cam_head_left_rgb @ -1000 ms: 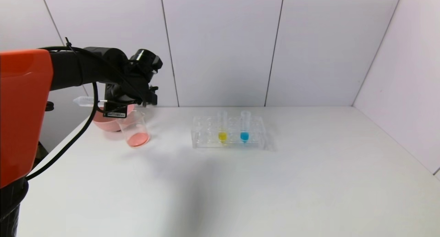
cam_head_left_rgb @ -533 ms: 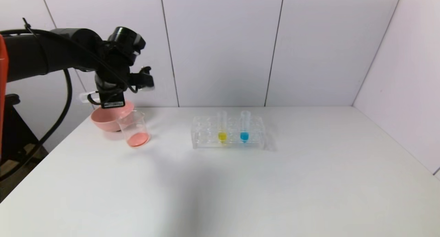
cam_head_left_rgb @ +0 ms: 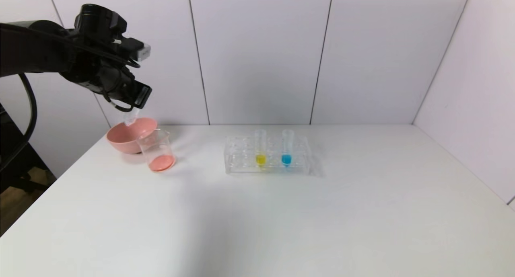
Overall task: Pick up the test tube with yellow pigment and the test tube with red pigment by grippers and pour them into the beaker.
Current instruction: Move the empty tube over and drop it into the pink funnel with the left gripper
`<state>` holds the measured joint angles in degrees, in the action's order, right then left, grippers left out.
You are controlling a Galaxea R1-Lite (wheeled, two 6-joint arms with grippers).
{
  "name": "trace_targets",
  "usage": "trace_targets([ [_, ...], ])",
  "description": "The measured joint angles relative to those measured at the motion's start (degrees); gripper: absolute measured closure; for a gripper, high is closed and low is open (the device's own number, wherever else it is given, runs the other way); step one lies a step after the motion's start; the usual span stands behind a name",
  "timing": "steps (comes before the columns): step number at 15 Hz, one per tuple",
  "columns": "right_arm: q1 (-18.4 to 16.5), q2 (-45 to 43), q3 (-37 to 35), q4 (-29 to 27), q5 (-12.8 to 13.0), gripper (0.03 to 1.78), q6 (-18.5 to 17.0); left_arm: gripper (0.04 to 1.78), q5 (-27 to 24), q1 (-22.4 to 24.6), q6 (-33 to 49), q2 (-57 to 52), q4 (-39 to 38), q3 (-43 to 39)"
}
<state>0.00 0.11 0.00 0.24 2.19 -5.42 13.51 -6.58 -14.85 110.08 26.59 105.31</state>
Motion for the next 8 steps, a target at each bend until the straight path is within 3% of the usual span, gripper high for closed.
trace_targets([
  [3,0.0,0.0,0.0,0.0,0.0,0.10,0.0,1.39,-3.2,1.3,4.9,-4.9,-15.2,-14.0],
  [8,0.0,0.0,0.0,0.0,0.0,0.10,0.0,1.39,1.4,3.5,10.1,-10.2,-51.7,-36.7],
])
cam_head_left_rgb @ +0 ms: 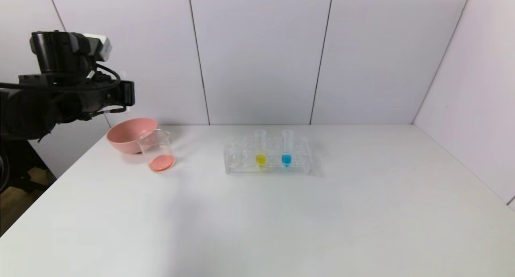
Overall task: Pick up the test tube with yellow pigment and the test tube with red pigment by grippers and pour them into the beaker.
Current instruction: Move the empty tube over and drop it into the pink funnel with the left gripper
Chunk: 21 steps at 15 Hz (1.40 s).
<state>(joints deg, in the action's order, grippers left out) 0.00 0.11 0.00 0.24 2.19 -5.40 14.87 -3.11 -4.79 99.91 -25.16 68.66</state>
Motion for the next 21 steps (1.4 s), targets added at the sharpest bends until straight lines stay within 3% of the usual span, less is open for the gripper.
trace_targets([
  [2,0.0,0.0,0.0,0.0,0.0,0.10,0.0,1.39,0.6,1.1,3.9,-0.2,-12.7,-6.2],
  [4,0.0,0.0,0.0,0.0,0.0,0.10,0.0,1.39,0.7,2.1,6.9,0.8,-19.5,-8.7],
  [10,0.0,0.0,0.0,0.0,0.0,0.10,0.0,1.39,0.3,3.7,11.5,8.5,-22.2,-7.8],
  [17,0.0,0.0,0.0,0.0,0.0,0.10,0.0,1.39,0.2,5.9,11.7,21.7,-24.4,2.2],
  [21,0.0,0.0,0.0,0.0,0.0,0.10,0.0,1.39,0.4,6.2,11.8,25.4,-24.7,4.0],
])
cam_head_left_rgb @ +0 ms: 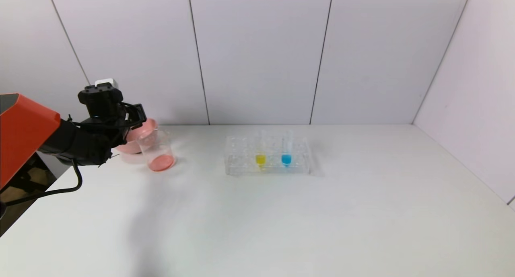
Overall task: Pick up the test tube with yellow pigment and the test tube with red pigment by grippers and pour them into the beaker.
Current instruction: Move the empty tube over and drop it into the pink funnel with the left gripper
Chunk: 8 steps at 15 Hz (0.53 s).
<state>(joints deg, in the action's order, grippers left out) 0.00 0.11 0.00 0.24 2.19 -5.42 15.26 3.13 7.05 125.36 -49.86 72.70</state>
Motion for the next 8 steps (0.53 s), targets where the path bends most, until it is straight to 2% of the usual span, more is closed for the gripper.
trace_targets([
  [2,0.0,0.0,0.0,0.0,0.0,0.10,0.0,1.36,0.1,0.5,0.1,0.9,-0.2,0.3],
  [4,0.0,0.0,0.0,0.0,0.0,0.10,0.0,1.24,0.1,0.6,0.1,1.6,-0.5,0.4],
  [6,0.0,0.0,0.0,0.0,0.0,0.10,0.0,1.01,0.2,0.6,0.1,1.8,-0.9,0.4],
  [8,0.0,0.0,0.0,0.0,0.0,0.10,0.0,0.67,0.3,0.7,0.1,1.8,-1.1,0.4],
])
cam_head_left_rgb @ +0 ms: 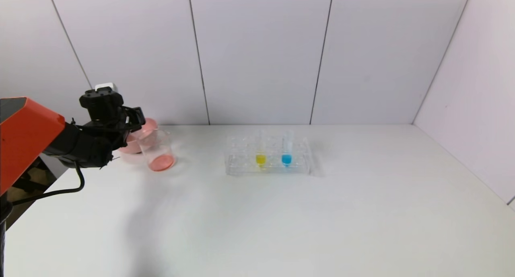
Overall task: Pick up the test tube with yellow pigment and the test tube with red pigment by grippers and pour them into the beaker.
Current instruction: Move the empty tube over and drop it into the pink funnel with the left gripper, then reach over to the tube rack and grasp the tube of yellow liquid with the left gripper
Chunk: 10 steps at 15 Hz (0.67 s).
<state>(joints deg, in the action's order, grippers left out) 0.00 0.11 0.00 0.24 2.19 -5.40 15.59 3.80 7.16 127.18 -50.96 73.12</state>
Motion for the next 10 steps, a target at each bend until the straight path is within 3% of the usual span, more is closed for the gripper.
trace_targets([
  [2,0.0,0.0,0.0,0.0,0.0,0.10,0.0,0.38,0.1,-0.1,-0.1,-0.1,-0.2,0.0],
  [5,0.0,0.0,0.0,0.0,0.0,0.10,0.0,0.11,0.1,0.0,-0.2,-1.4,-0.2,-0.8],
  [8,0.0,0.0,0.0,0.0,0.0,0.10,0.0,0.06,-0.7,-0.1,-0.3,-5.0,-0.1,-4.1],
  [10,0.0,0.0,0.0,0.0,0.0,0.10,0.0,0.06,-4.0,0.0,-0.3,-9.0,-0.1,-9.2],
])
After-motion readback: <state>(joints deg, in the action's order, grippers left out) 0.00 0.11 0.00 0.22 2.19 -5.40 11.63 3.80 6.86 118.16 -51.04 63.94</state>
